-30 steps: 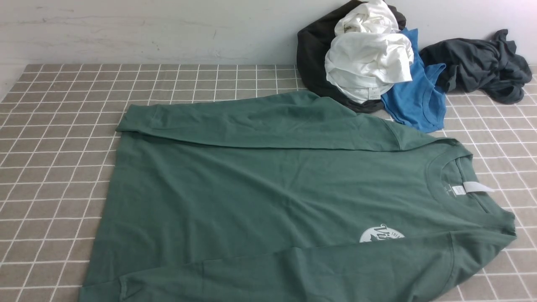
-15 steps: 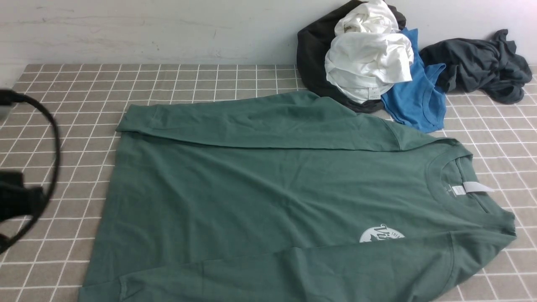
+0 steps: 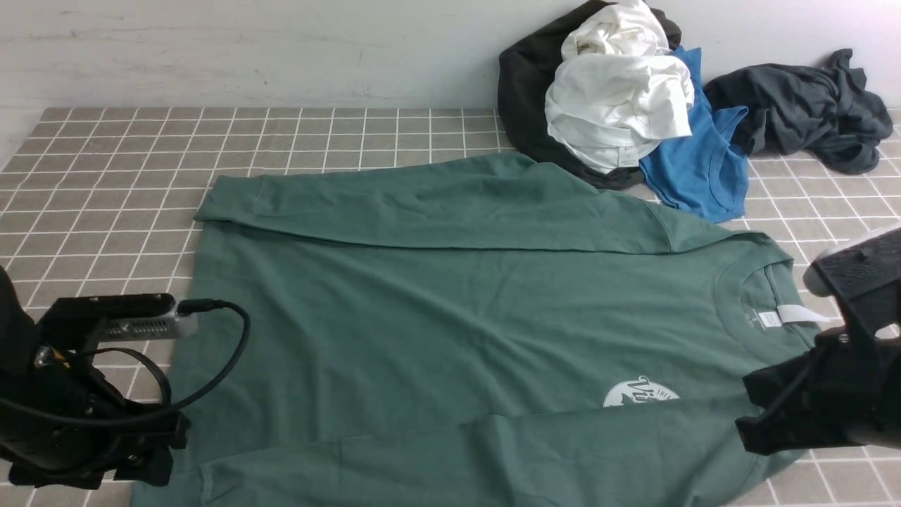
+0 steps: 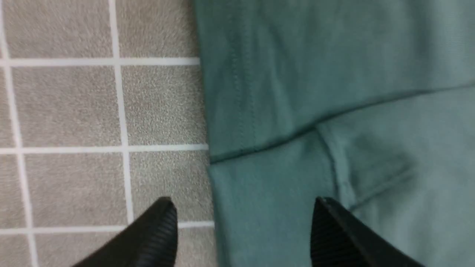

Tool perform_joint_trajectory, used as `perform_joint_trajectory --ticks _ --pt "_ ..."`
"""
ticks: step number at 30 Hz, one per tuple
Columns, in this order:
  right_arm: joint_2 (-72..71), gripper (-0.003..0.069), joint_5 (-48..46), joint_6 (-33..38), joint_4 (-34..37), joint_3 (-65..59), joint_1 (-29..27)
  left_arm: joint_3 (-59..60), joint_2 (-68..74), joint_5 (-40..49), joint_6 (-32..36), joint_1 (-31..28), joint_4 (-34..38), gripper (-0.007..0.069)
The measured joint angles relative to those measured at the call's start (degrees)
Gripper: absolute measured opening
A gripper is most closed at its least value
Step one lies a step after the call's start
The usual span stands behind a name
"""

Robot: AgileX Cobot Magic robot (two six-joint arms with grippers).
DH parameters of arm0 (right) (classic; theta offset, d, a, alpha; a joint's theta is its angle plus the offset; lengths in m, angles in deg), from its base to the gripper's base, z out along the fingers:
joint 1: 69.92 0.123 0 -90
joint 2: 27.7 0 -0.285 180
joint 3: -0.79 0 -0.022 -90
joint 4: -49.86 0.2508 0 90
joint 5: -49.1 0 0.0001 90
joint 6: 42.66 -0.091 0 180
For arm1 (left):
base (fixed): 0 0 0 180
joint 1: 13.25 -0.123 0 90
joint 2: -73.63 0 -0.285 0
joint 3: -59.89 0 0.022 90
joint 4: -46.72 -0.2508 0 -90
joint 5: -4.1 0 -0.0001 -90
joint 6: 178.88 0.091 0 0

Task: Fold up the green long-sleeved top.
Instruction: Use the left arm to clamp the cuff closest to it, then use the left arm to drag and place the cuff at the centered position on the left edge of the fabric

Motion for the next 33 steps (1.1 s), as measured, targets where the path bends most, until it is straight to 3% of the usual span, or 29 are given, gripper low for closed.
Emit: perform_joint_trajectory --ticks 4,8,10,12,21,26,33 --pt "0.5 -0.0010 0.9 0.1 0.0 0.0 0.4 -0.1 4.7 -2.9 -0.6 0.0 0.1 0.0345" --pt "0.5 -0.0010 1.2 0.2 0.0 0.0 0.4 -0.1 6.4 -4.8 -0.8 0.0 0.4 0.0206" --pt "0.5 -0.0010 1.2 0.2 -0.3 0.0 0.4 -0.2 7.1 -5.3 -0.9 0.0 0.9 0.0085" --pt "0.5 -0.0010 1.2 0.2 -0.3 0.0 0.4 -0.2 7.2 -5.3 -0.9 0.0 1.1 0.0029" --pt "0.5 -0.0010 1.5 0.4 -0.3 0.0 0.4 -6.4 -0.4 -0.3 -0.4 3.7 2.0 -0.0007" --pt "0.5 -0.0010 2.3 0.4 -0.3 0.0 0.4 -14.8 -4.1 -0.3 -0.2 6.0 -1.2 -0.0007" --pt "0.5 -0.0010 2.5 0.4 -1.3 0.0 0.4 -19.2 -3.0 -7.8 -0.5 6.0 -8.0 -0.0007"
